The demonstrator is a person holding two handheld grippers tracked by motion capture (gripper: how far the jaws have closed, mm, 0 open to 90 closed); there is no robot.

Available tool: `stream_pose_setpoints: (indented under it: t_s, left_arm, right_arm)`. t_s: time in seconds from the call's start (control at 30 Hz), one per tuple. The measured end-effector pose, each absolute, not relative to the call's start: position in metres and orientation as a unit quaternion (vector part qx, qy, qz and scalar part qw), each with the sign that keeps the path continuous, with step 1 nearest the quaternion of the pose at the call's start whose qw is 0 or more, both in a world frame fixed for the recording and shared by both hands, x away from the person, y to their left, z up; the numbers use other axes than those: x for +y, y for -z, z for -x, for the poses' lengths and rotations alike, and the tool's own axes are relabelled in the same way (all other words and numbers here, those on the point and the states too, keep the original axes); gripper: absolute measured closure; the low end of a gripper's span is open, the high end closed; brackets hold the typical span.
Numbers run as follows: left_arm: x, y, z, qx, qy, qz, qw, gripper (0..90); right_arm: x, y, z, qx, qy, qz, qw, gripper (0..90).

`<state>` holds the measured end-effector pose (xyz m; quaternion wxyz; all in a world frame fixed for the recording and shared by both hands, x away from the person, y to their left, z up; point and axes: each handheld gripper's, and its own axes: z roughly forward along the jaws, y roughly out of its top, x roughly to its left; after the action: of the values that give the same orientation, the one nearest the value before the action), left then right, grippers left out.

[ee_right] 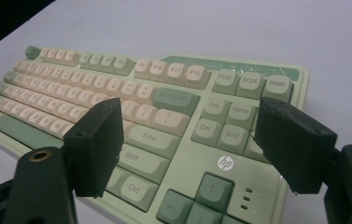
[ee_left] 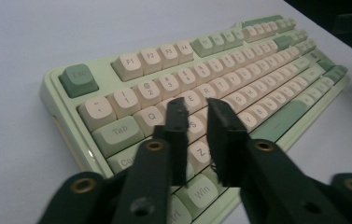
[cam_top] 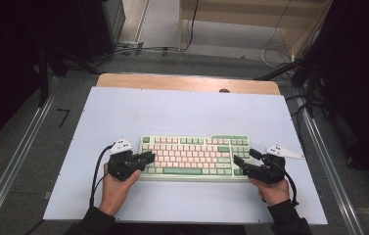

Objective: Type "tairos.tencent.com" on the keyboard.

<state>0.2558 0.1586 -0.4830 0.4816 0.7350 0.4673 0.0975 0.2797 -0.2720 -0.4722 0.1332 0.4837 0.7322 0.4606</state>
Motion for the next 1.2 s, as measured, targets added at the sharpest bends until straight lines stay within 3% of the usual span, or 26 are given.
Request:
stream_pose_setpoints:
  t_s: [0.1, 0.67, 1.2]
  left_arm:
    - [0.16, 0.486, -0.259, 0.464, -0.092, -0.737, 0.483, 90.0]
    - [0.149, 0.492, -0.266, 0.459, -0.126, -0.755, 0.452, 90.0]
    - [0.148, 0.495, -0.27, 0.464, -0.121, -0.757, 0.444, 90.0]
  right_arm:
    - [-0.274, 0.472, -0.279, 0.731, -0.461, -0.484, 0.135, 22.3]
    - [-0.271, 0.474, -0.281, 0.735, -0.455, -0.484, 0.135, 22.4]
    - [-0.269, 0.474, -0.281, 0.738, -0.454, -0.482, 0.135, 22.4]
